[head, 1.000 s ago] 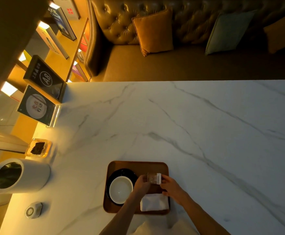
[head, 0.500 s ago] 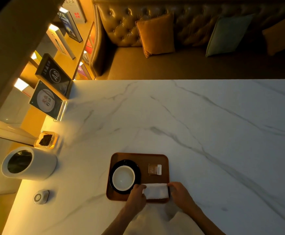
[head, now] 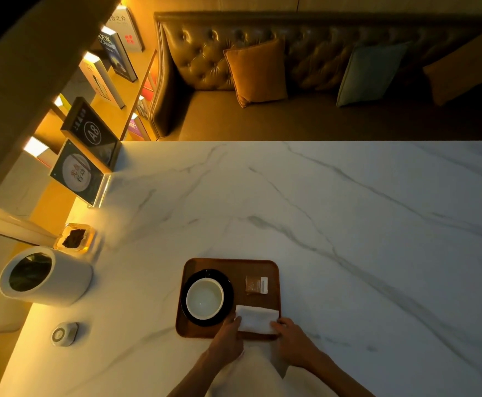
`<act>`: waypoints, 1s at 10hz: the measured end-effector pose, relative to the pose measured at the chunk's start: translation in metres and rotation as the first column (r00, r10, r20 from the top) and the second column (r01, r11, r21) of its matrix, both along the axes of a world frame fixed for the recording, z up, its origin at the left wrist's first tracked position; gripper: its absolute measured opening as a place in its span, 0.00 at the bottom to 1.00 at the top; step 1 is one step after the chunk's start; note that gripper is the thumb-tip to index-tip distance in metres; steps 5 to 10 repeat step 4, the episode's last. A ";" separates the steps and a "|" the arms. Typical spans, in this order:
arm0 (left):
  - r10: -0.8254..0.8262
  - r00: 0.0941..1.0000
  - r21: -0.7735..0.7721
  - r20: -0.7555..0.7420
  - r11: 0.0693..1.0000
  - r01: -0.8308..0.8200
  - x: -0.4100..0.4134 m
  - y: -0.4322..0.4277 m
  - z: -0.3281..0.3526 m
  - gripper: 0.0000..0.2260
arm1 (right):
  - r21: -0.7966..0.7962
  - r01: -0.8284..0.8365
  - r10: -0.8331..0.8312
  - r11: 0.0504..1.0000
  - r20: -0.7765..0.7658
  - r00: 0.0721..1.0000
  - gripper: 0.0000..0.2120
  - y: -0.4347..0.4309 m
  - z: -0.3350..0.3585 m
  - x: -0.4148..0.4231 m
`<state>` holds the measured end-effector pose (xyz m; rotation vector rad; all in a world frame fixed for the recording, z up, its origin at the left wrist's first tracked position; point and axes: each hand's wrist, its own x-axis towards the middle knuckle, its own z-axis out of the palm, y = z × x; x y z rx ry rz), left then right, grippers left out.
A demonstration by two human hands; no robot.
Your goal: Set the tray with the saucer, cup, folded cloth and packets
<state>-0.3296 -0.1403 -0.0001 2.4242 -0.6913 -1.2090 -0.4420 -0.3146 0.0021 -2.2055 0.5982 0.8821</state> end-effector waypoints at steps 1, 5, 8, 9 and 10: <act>0.016 1.000 -0.012 -0.016 1.000 -0.016 0.000 0.004 0.006 0.25 | 0.016 -0.021 0.021 1.000 0.002 1.000 0.23 0.001 0.002 -0.001; 0.093 0.996 -0.086 0.014 0.992 -0.091 0.006 0.019 0.022 0.19 | -0.060 0.232 -0.216 0.971 0.196 0.956 0.18 -0.013 0.008 0.003; 0.093 0.996 -0.086 0.014 0.992 -0.091 0.006 0.019 0.022 0.19 | -0.060 0.232 -0.216 0.971 0.196 0.956 0.18 -0.013 0.008 0.003; 0.093 0.996 -0.086 0.014 0.992 -0.091 0.006 0.019 0.022 0.19 | -0.060 0.232 -0.216 0.971 0.196 0.956 0.18 -0.013 0.008 0.003; 0.093 0.996 -0.086 0.014 0.992 -0.091 0.006 0.019 0.022 0.19 | -0.060 0.232 -0.216 0.971 0.196 0.956 0.18 -0.013 0.008 0.003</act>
